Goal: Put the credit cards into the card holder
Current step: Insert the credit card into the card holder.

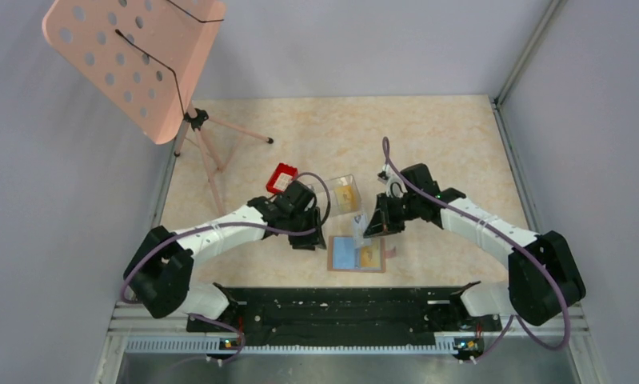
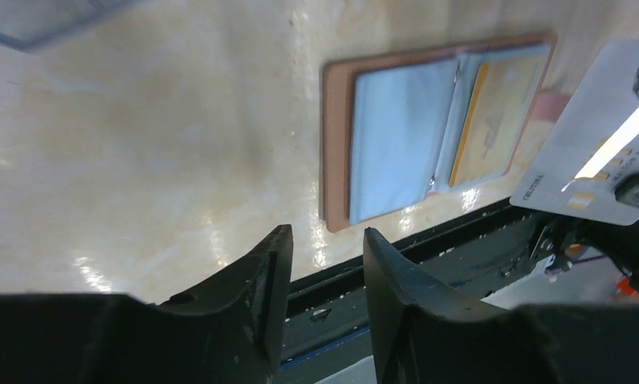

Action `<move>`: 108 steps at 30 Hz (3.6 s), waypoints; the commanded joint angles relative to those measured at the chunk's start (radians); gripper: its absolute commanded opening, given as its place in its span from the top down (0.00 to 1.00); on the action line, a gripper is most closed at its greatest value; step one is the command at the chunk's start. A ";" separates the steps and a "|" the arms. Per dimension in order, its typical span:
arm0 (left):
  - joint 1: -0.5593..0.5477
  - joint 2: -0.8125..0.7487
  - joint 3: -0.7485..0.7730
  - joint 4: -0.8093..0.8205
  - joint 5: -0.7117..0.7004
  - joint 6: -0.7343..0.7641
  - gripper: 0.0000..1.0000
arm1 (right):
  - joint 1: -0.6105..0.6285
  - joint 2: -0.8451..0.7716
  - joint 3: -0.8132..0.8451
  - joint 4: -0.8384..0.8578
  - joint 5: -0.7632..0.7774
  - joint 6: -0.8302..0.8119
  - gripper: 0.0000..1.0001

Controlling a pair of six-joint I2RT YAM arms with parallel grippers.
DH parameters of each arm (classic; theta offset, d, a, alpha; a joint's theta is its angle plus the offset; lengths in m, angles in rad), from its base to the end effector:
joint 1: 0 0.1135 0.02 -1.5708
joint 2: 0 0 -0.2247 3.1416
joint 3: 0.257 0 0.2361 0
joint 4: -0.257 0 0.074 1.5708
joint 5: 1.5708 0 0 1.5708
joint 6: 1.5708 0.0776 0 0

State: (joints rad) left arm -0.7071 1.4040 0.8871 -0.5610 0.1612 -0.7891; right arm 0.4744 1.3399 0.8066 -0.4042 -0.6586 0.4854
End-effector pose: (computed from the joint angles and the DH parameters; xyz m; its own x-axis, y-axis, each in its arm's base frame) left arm 0.2064 -0.1927 0.1417 -0.9679 -0.0944 -0.2330 0.0171 0.9001 -0.4354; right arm 0.2237 0.1682 0.1587 -0.9531 -0.0746 -0.2933 -0.2699 0.6477 0.7125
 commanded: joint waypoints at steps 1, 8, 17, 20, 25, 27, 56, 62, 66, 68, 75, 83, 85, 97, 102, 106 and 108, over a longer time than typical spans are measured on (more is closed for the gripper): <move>-0.052 -0.001 -0.105 0.250 0.062 -0.130 0.61 | -0.008 -0.076 -0.096 0.076 -0.017 0.040 1.00; -0.067 0.088 -0.147 0.355 0.088 -0.166 0.76 | -0.015 -0.092 -0.221 0.151 0.003 0.063 1.00; -0.082 0.192 -0.141 0.377 0.097 -0.184 0.98 | -0.018 0.002 -0.276 0.269 -0.038 0.082 1.00; -0.091 0.213 -0.137 0.371 0.095 -0.195 1.00 | -0.019 0.022 -0.279 0.299 -0.064 0.088 1.00; -0.098 0.219 -0.126 0.351 0.087 -0.199 1.00 | -0.020 0.055 -0.277 0.295 -0.056 0.076 1.00; -0.098 0.218 -0.121 0.343 0.084 -0.199 1.00 | -0.020 0.067 -0.274 0.293 -0.053 0.070 1.00; -0.100 0.249 -0.093 0.304 0.082 -0.189 1.00 | -0.041 0.025 -0.309 0.273 -0.010 0.098 1.00; -0.100 0.252 -0.092 0.304 0.082 -0.194 1.00 | -0.041 0.031 -0.321 0.313 -0.048 0.128 1.00; -0.100 0.253 -0.092 0.305 0.080 -0.199 1.00 | -0.042 0.058 -0.326 0.323 -0.067 0.126 1.00; -0.100 0.253 -0.093 0.306 0.078 -0.201 1.00 | -0.040 0.064 -0.328 0.325 -0.072 0.124 1.00; -0.100 0.254 -0.095 0.308 0.074 -0.213 1.00 | -0.041 0.091 -0.329 0.313 -0.062 0.128 1.00; -0.100 0.248 -0.096 0.307 0.067 -0.229 1.00 | -0.040 0.148 -0.329 0.305 -0.034 0.125 1.00; -0.100 0.248 -0.094 0.307 0.067 -0.229 1.00 | -0.041 0.138 -0.326 0.288 -0.017 0.124 1.00; -0.101 0.255 -0.088 0.310 0.075 -0.231 1.00 | -0.042 0.196 -0.326 0.418 -0.043 0.136 1.00; -0.104 0.254 -0.090 0.315 0.079 -0.242 1.00 | -0.041 0.204 -0.320 0.461 -0.042 0.161 1.00; -0.106 0.253 -0.094 0.320 0.078 -0.256 1.00 | -0.041 0.217 -0.309 0.477 -0.041 0.172 1.00; -0.106 0.256 -0.098 0.325 0.079 -0.261 1.00 | -0.041 0.210 -0.300 0.455 -0.024 0.162 1.00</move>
State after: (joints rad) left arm -0.7944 1.6241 0.7967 -0.2619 0.2684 -1.0275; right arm 0.4355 1.5360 0.4828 0.0193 -0.7696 0.6571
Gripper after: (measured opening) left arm 0.011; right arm 0.006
